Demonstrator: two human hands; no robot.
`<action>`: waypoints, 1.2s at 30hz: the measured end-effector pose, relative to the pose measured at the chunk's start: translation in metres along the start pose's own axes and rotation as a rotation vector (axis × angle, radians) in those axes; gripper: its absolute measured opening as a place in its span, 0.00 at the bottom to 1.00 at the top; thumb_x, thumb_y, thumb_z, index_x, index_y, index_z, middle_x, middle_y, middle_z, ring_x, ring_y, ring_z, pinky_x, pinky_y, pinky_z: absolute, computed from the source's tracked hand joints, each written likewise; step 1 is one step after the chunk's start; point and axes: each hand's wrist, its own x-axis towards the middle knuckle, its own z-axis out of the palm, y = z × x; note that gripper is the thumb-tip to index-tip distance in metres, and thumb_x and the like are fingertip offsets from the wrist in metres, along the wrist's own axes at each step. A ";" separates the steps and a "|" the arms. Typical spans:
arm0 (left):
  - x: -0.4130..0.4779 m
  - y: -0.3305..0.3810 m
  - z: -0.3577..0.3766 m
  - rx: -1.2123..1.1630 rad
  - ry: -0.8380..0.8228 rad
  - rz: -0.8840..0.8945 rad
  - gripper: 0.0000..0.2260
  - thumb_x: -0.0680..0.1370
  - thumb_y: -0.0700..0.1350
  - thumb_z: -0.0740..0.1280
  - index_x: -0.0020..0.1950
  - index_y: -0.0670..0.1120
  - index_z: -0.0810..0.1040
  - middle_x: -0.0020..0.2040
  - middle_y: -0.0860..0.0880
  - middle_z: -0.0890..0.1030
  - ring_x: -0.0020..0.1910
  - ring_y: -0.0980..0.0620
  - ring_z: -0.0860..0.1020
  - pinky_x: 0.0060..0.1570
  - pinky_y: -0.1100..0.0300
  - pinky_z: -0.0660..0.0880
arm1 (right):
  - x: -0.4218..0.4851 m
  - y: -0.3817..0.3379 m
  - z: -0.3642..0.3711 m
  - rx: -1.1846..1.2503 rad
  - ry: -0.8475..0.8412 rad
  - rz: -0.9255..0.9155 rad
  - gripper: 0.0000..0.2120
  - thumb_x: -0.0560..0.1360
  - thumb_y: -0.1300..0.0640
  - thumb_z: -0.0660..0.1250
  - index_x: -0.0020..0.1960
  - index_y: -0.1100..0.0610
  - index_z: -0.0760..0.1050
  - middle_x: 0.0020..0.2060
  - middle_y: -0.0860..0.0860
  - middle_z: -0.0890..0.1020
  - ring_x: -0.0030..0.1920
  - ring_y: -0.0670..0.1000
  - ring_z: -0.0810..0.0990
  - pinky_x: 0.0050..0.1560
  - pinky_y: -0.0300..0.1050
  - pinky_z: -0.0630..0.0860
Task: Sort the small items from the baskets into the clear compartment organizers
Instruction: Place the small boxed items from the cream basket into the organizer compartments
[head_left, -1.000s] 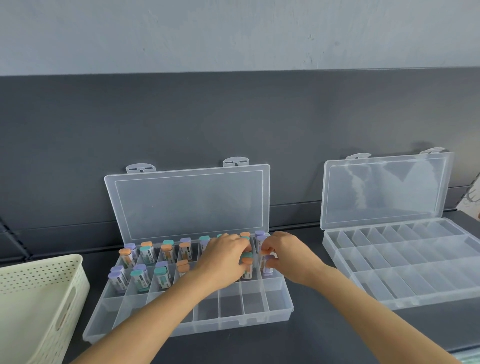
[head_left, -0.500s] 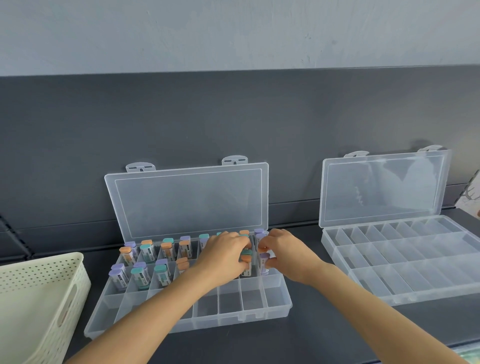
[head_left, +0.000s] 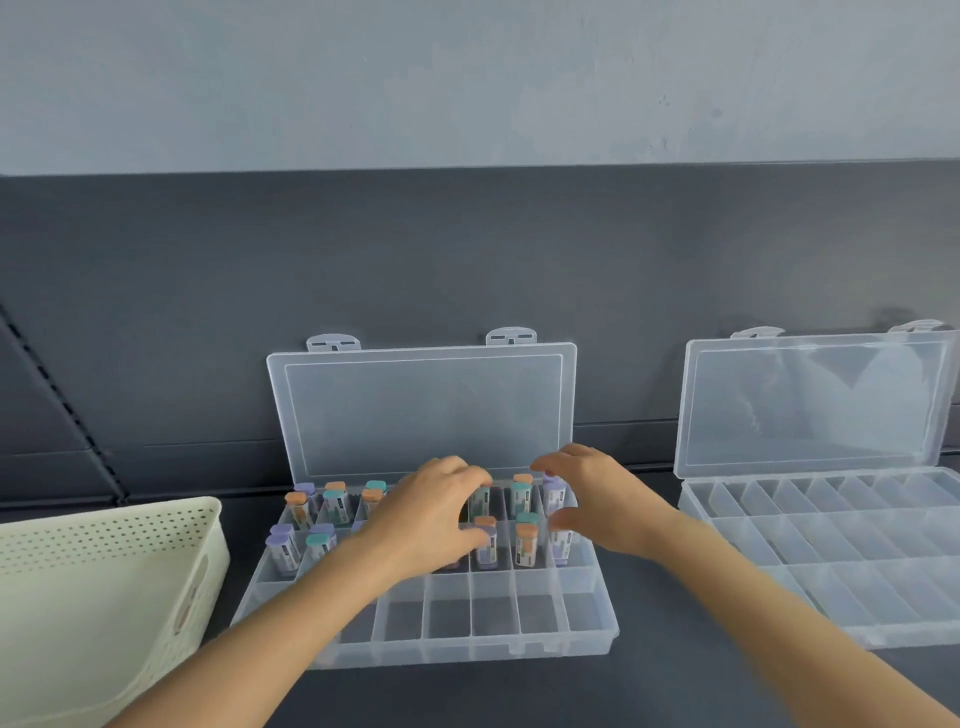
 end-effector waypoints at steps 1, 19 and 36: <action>-0.005 -0.006 -0.005 0.008 0.008 -0.013 0.24 0.76 0.56 0.67 0.70 0.52 0.68 0.65 0.54 0.71 0.63 0.54 0.70 0.59 0.55 0.72 | 0.002 -0.007 -0.001 0.001 -0.007 -0.021 0.27 0.71 0.54 0.73 0.68 0.51 0.69 0.60 0.51 0.75 0.57 0.52 0.75 0.56 0.45 0.76; -0.134 -0.151 -0.074 0.002 0.056 -0.089 0.28 0.74 0.60 0.65 0.73 0.57 0.64 0.69 0.59 0.69 0.67 0.59 0.66 0.65 0.61 0.66 | 0.041 -0.188 0.041 0.149 -0.040 -0.124 0.26 0.74 0.50 0.70 0.70 0.49 0.68 0.66 0.46 0.74 0.61 0.50 0.75 0.59 0.41 0.74; -0.190 -0.262 -0.070 -0.066 -0.277 0.071 0.27 0.74 0.57 0.68 0.72 0.54 0.67 0.70 0.57 0.68 0.68 0.56 0.67 0.67 0.60 0.65 | 0.073 -0.324 0.117 0.220 0.088 -0.024 0.16 0.76 0.58 0.66 0.64 0.56 0.76 0.56 0.49 0.81 0.53 0.47 0.78 0.56 0.42 0.76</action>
